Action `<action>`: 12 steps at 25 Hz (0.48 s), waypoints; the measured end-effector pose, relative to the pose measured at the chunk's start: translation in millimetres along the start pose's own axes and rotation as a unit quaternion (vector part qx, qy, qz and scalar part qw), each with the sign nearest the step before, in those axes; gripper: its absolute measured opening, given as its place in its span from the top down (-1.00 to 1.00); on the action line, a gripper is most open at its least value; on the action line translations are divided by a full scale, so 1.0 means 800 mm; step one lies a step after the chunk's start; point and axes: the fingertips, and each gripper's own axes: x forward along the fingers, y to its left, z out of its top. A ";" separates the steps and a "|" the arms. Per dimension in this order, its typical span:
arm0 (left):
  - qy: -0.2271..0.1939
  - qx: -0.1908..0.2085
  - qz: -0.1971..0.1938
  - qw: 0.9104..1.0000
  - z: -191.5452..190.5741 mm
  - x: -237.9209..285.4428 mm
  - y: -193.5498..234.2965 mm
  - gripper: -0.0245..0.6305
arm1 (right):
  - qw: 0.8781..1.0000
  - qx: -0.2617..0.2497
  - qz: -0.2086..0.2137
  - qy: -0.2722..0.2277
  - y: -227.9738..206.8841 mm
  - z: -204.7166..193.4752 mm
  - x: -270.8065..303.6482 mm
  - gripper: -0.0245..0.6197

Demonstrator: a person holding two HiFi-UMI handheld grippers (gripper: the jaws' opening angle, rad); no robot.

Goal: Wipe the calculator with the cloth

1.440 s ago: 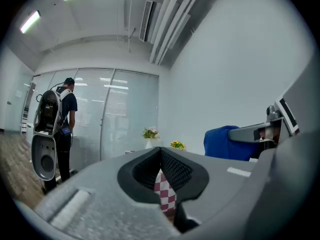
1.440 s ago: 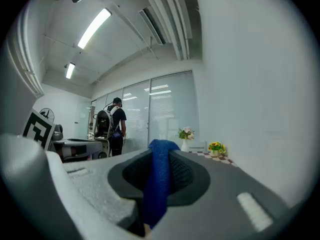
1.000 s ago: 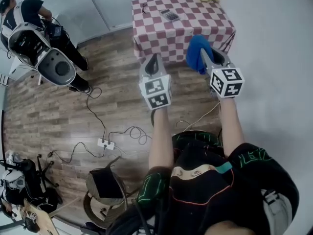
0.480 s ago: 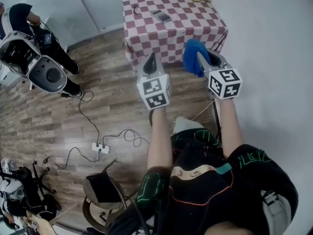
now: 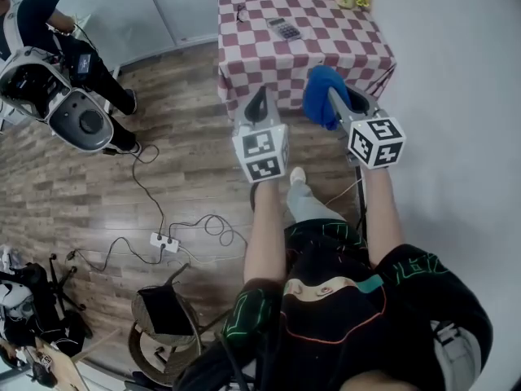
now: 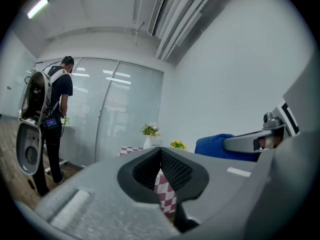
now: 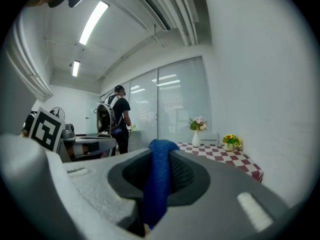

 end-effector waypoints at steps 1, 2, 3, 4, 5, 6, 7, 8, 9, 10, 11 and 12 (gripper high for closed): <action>0.003 -0.002 0.005 1.000 -0.002 0.005 0.007 0.90 | 1.000 0.001 0.008 0.001 0.002 0.000 0.008 0.69; 0.008 -0.004 0.010 1.000 -0.006 0.009 0.012 0.90 | 1.000 0.003 0.015 0.004 0.002 -0.001 0.015 0.69; 0.014 -0.006 0.012 1.000 -0.011 0.015 0.015 0.90 | 1.000 0.005 0.022 0.008 0.001 -0.004 0.021 0.69; 0.020 -0.008 0.014 1.000 -0.016 0.022 0.017 0.90 | 0.999 0.007 0.031 0.013 -0.002 -0.009 0.028 0.69; 0.025 -0.011 0.014 1.000 -0.021 0.032 0.018 0.90 | 0.999 0.008 0.040 0.019 -0.005 -0.013 0.036 0.69; 0.029 -0.013 0.014 0.999 -0.025 0.043 0.018 0.90 | 0.999 0.010 0.047 0.025 -0.010 -0.018 0.046 0.69; 0.034 -0.014 0.013 0.999 -0.029 0.056 0.019 0.90 | 0.998 0.012 0.051 0.031 -0.017 -0.022 0.057 0.69; 0.039 -0.015 0.013 0.999 -0.033 0.070 0.018 0.90 | 0.998 0.014 0.053 0.035 -0.024 -0.025 0.068 0.69; 0.044 -0.015 0.012 0.999 -0.037 0.085 0.017 0.90 | 0.998 0.018 0.055 0.039 -0.034 -0.027 0.079 0.69; 0.049 -0.016 0.011 0.999 -0.042 0.101 0.014 0.90 | 0.997 0.021 0.057 0.042 -0.044 -0.029 0.090 0.69; 0.055 -0.016 0.008 0.998 -0.047 0.118 0.009 0.90 | 0.997 0.026 0.058 0.044 -0.056 -0.031 0.100 0.69; 0.063 -0.014 0.005 0.998 -0.054 0.134 0.004 0.90 | 0.997 0.031 0.058 0.047 -0.069 -0.034 0.110 0.68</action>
